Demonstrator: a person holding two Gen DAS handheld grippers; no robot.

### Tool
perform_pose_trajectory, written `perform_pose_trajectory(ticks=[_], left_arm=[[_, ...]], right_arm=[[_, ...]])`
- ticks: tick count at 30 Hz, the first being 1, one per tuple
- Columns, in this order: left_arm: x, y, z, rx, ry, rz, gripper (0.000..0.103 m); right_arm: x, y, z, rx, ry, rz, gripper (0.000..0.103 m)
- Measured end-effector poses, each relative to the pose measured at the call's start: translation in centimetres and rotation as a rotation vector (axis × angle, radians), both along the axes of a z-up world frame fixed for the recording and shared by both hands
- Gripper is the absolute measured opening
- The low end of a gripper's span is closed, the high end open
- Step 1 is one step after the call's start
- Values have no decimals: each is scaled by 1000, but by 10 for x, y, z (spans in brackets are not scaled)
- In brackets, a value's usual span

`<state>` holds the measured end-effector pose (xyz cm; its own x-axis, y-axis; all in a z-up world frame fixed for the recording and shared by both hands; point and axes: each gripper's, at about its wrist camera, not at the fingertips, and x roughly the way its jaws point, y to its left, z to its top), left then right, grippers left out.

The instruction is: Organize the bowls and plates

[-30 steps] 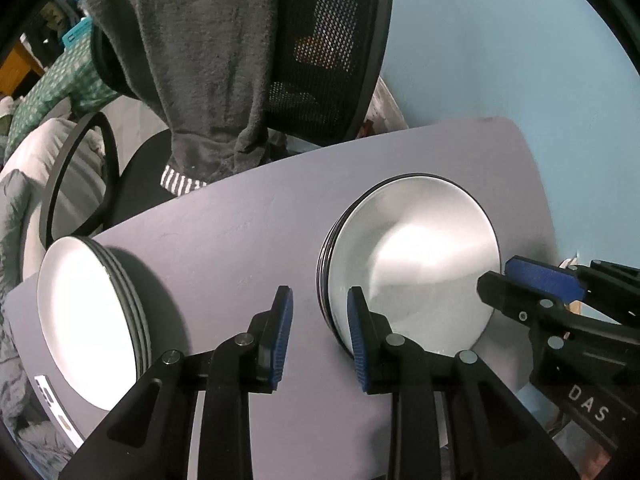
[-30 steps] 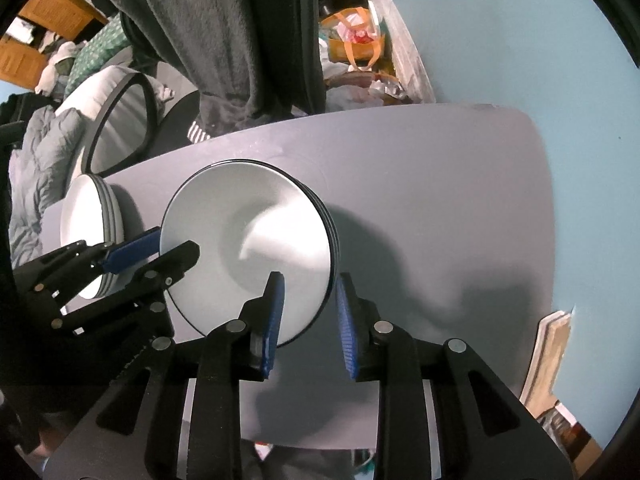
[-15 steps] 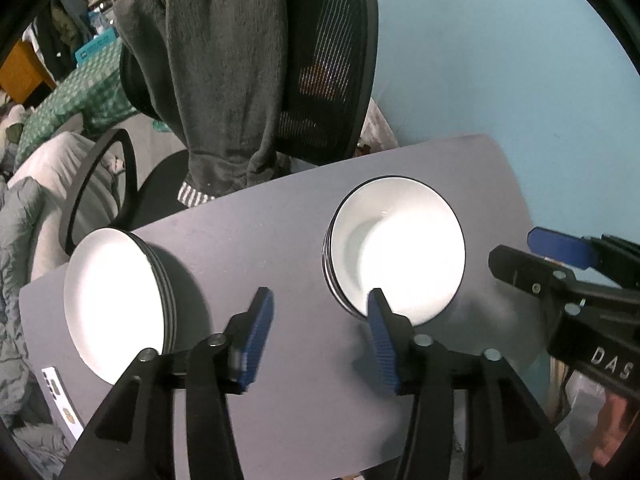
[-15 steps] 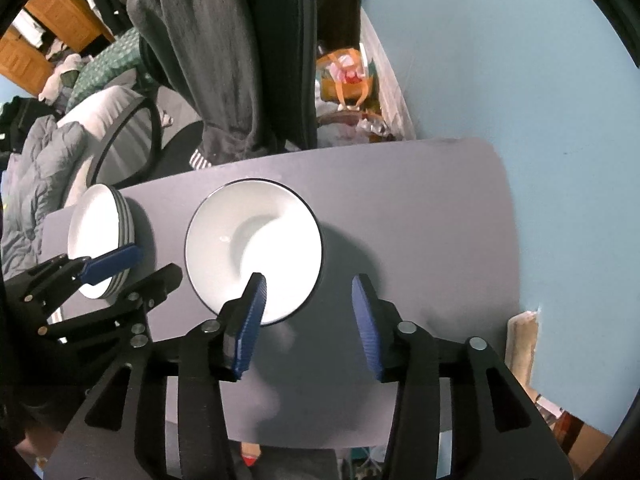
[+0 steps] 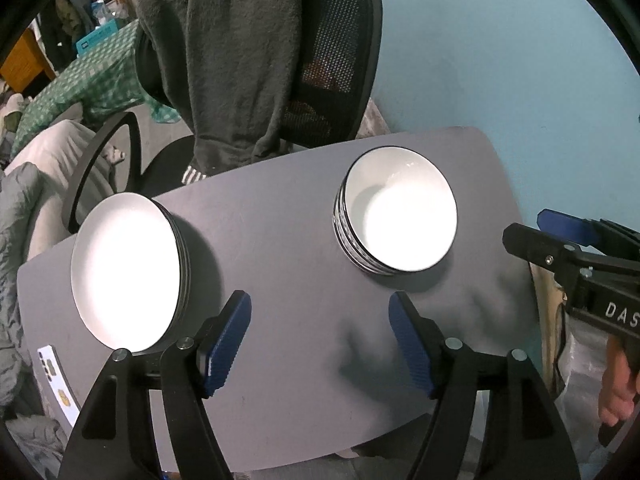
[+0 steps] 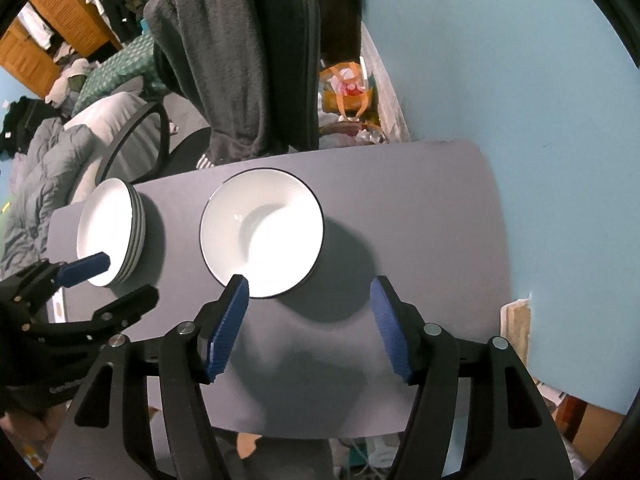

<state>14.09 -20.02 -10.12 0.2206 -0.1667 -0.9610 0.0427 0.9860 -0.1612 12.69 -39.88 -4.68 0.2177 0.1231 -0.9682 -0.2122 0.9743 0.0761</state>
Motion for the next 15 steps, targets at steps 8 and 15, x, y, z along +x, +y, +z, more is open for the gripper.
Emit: perform_pose_trajectory(ticks=[8,15], left_arm=[[-8,6,5,-31,3,35,73],[-9,1,3,-22,-11,26,73]], right_arm=[[-8,-4,5,16,6,-27,63],[-10,-5,3,21,19,-35,64]])
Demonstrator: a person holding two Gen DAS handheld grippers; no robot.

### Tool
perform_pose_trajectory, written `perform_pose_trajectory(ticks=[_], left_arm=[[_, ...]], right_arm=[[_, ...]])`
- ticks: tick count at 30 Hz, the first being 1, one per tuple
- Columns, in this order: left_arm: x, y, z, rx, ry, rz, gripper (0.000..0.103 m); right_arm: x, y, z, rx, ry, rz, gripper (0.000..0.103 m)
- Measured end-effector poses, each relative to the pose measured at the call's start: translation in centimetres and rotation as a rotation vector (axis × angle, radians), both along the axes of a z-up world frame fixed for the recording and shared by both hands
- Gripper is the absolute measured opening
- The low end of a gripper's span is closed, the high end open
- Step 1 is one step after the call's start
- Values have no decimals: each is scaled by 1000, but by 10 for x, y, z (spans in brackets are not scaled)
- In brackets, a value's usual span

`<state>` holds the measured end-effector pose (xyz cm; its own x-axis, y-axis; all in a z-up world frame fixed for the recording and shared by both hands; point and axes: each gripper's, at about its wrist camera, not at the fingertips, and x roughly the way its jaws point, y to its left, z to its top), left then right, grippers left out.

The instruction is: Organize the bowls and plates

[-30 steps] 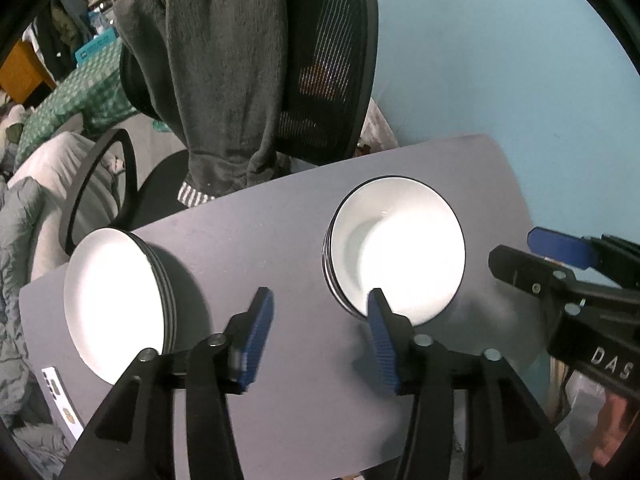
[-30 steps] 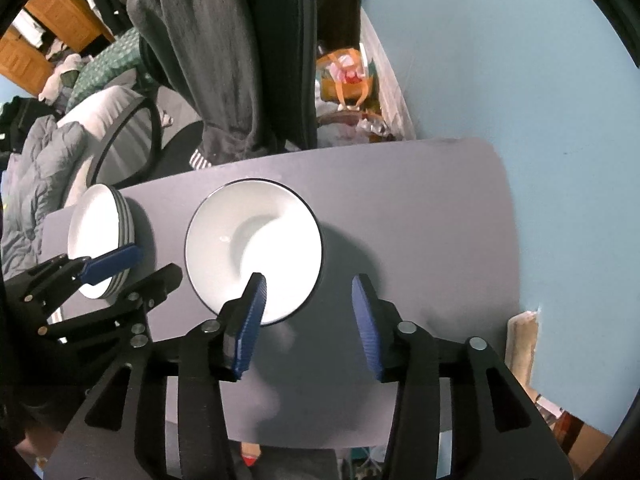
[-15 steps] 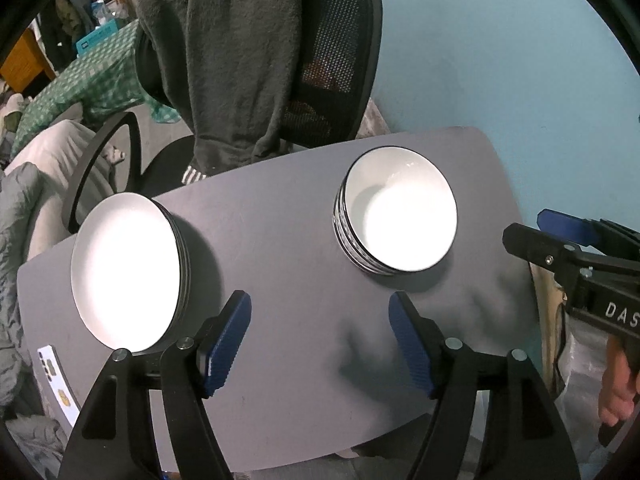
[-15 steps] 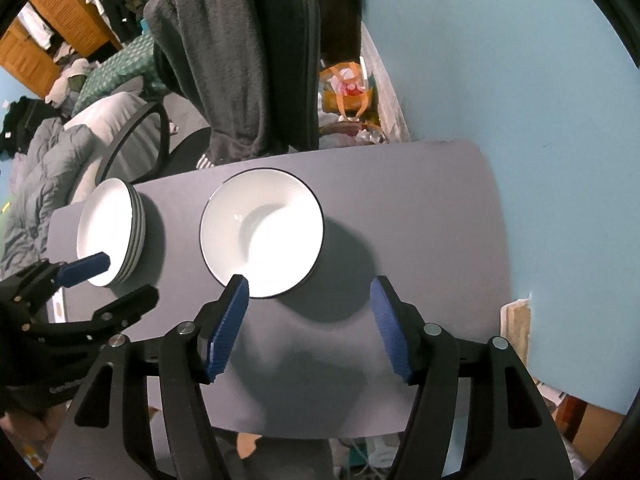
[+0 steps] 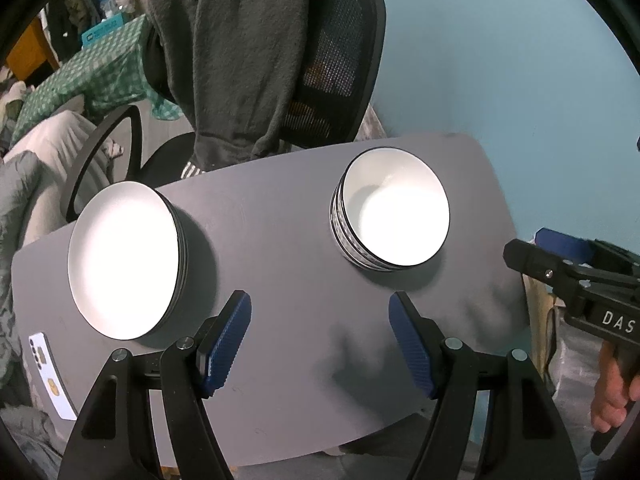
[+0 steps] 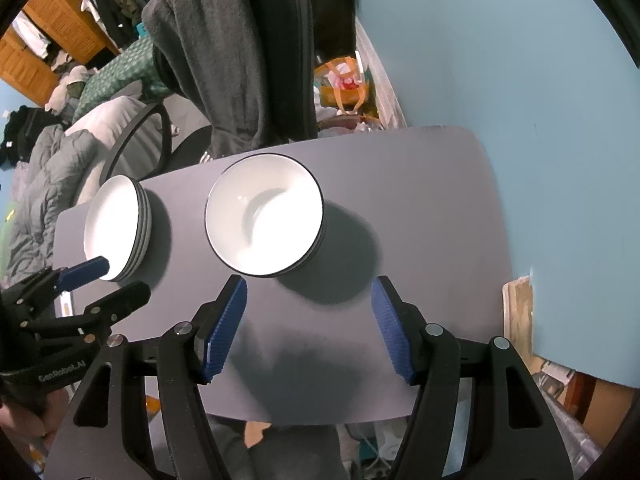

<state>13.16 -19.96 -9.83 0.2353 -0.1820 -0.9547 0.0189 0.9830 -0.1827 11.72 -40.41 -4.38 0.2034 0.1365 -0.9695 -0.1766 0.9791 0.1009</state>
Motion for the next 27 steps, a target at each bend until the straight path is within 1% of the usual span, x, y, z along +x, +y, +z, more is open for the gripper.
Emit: perform_pose_trajectory(ticks=[2,5,8,17,22,27], left_arm=[[0,-2,0,-10,1,-12,73],[2,-6,3,1,-12,-25,73],[7,-9,1,0,-6,-29,73],[31,-15,-12,-23,23,-25,73],[43,-18,-22,-18,47,-21,73],[56,-22,-37,-14,77,-8,73]], right_arm=[[0,-1,-1,-7,1,2,64],[1,-4,-3,-22,1,4,64],[3,-7,-6,-29,6,6,64],[15,-19,-14,-67,2,21,65],[28,-21,-23,-59,4,47,65],[46,-22,-38,-19,30,87,65]])
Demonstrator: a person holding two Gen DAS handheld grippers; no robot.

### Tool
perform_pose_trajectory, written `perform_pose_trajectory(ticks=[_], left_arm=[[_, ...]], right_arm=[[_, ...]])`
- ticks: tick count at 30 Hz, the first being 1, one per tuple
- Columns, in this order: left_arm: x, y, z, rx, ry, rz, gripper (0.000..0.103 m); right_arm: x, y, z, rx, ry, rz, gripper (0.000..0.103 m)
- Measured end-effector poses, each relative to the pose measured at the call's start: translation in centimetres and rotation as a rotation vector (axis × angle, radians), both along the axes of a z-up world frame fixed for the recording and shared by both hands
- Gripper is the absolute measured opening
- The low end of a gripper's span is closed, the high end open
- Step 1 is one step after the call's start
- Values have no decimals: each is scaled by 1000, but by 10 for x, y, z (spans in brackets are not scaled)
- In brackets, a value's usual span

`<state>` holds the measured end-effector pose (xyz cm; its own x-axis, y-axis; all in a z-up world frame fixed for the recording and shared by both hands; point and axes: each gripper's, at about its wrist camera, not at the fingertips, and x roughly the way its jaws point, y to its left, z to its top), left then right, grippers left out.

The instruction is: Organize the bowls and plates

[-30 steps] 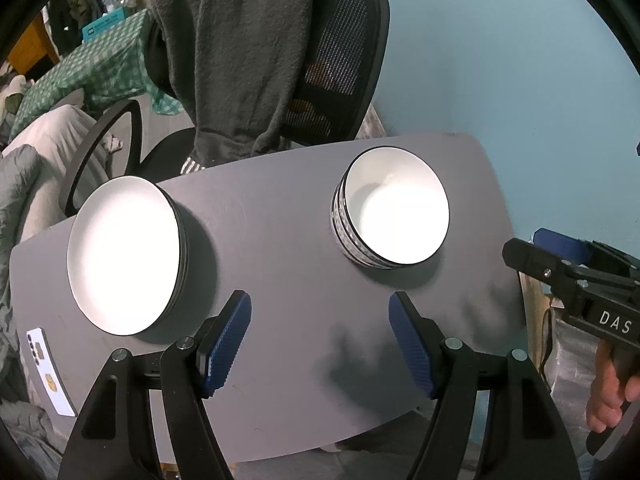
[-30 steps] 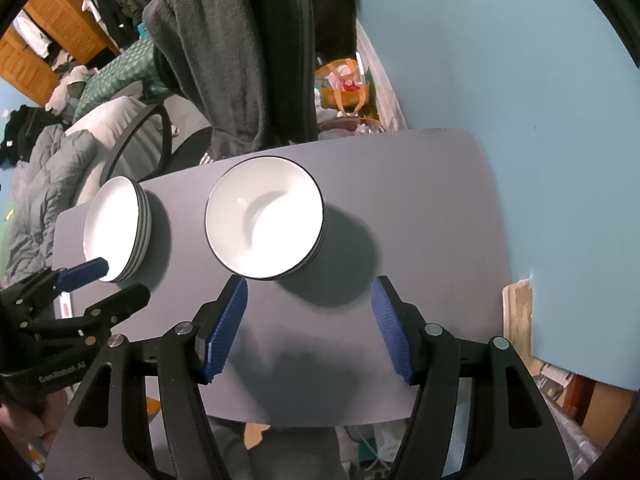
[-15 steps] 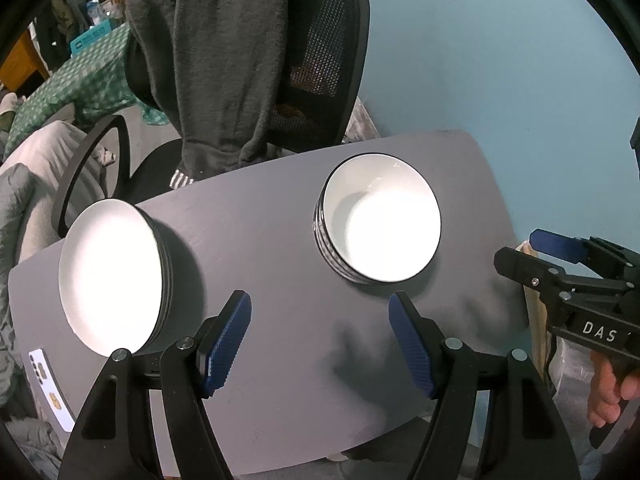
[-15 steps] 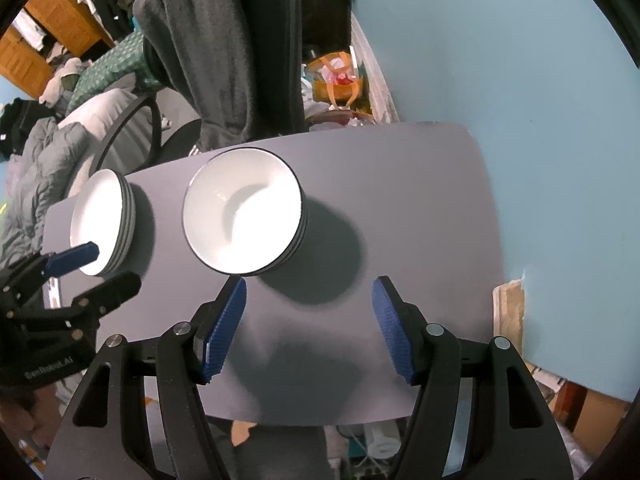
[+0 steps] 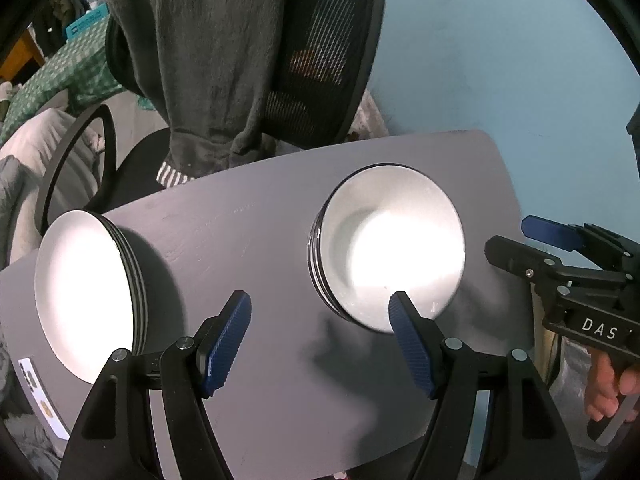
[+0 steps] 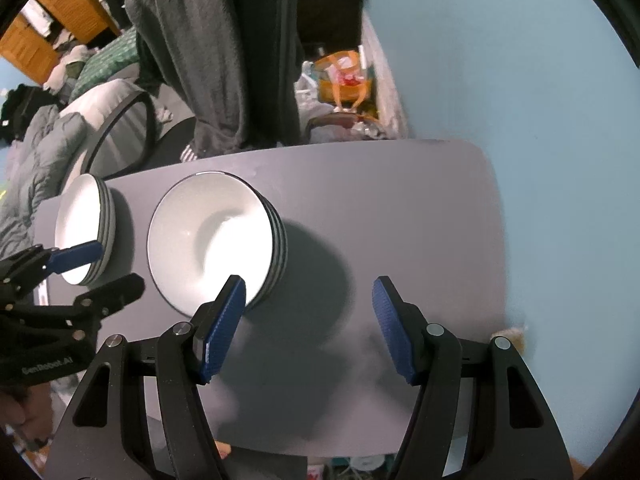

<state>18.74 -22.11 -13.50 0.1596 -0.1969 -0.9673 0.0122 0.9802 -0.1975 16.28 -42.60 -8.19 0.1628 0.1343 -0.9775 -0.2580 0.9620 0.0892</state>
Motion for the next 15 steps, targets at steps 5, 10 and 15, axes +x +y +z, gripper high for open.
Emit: perform_pose_trajectory(ticks=[5,10,15], left_arm=[[11,-1,-16,-12,26,16,73],[20,-1,-35,-3,59,31,73],[25,0,-49,-19,88,45,73]], right_arm=[[16,3,-20,9,35,39,65],[28,9,-36,-2,61,85,65],[35,17,-48,9,88,125,65]])
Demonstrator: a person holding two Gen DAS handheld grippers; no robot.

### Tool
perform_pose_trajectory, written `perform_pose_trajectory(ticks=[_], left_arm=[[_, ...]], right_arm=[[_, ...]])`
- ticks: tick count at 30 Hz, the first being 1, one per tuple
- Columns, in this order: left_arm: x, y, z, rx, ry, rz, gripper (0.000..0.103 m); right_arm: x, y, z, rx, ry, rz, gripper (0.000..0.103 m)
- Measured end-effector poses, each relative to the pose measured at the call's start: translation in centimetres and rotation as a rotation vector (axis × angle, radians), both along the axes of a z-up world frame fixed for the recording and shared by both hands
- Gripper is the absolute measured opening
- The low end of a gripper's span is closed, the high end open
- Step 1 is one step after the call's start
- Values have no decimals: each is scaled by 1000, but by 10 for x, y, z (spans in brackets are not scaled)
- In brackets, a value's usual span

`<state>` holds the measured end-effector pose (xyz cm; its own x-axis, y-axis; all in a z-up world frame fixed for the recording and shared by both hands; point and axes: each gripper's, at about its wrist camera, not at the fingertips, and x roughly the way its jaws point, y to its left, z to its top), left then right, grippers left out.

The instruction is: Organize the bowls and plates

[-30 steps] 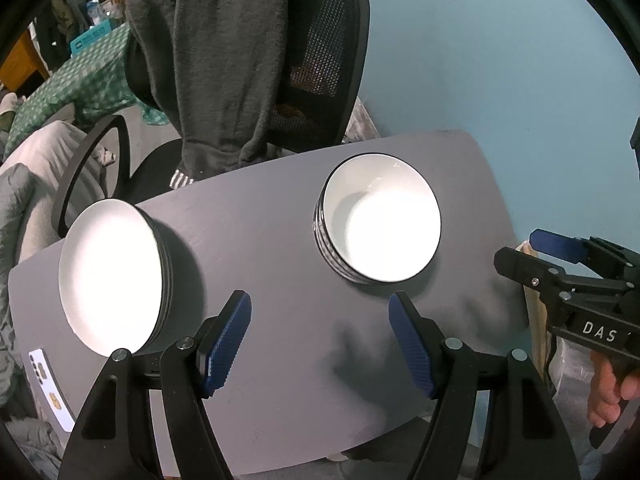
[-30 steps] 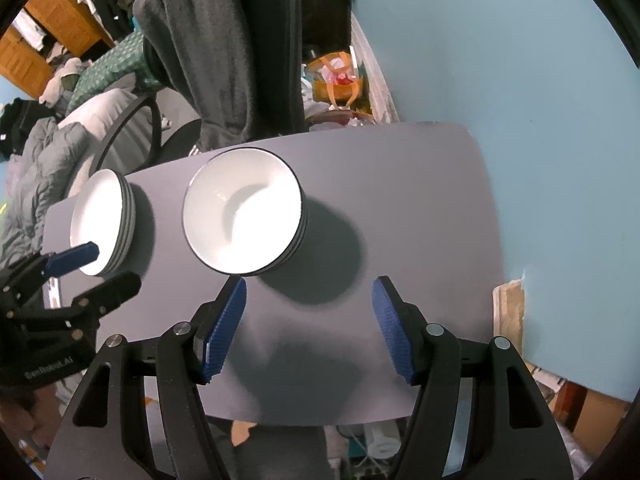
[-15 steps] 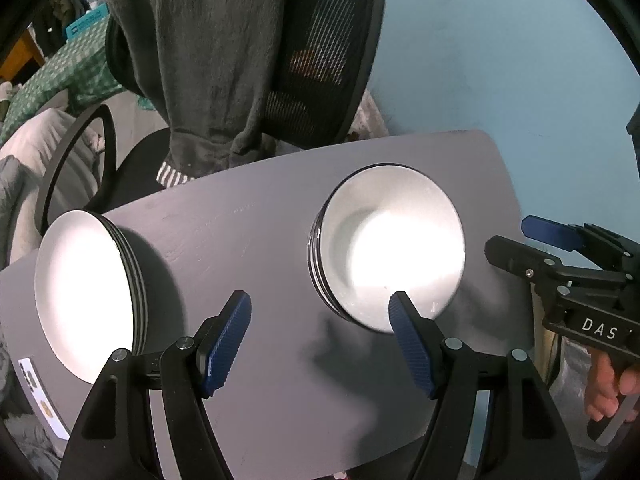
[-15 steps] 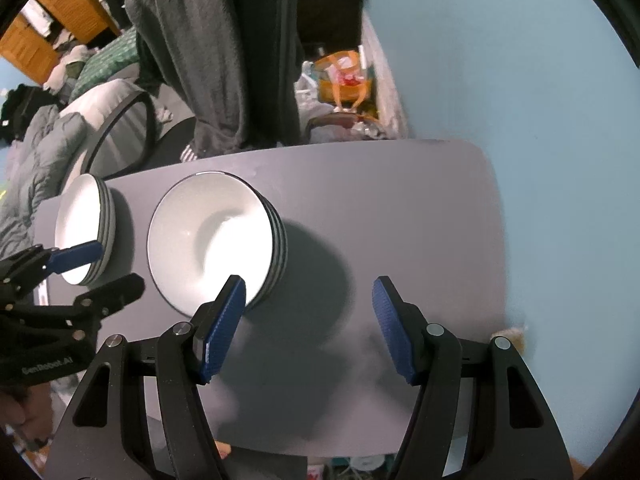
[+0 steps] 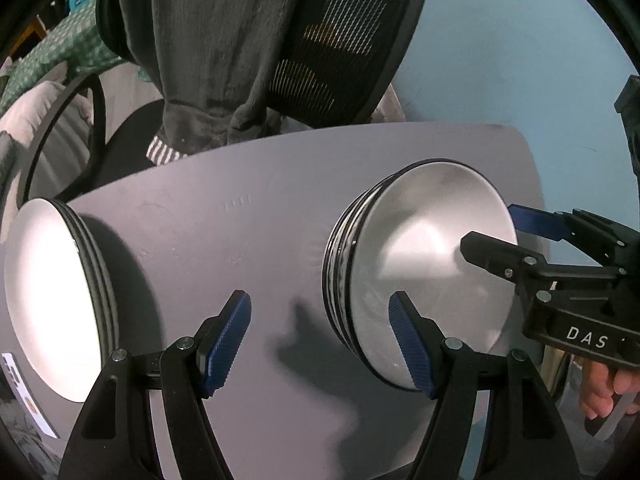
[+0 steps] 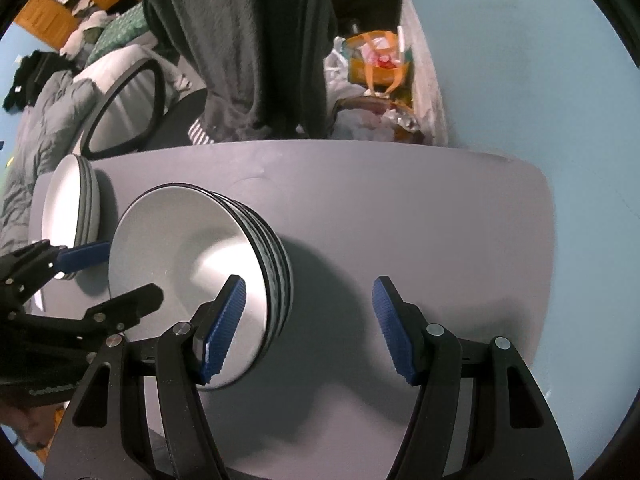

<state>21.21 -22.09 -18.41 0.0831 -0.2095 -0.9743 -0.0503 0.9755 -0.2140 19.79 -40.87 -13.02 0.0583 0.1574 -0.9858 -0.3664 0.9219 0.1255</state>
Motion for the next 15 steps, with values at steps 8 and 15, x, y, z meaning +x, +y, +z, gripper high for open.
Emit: perform_pose_trajectory(ticks=[8,15], left_arm=[[2,1,-8,-20,28,28,73],[2,4,-16,-43,62,46,66]], right_arm=[[11,6,-13,16,43,43,65],[20,9,-21,23,61,60,65]])
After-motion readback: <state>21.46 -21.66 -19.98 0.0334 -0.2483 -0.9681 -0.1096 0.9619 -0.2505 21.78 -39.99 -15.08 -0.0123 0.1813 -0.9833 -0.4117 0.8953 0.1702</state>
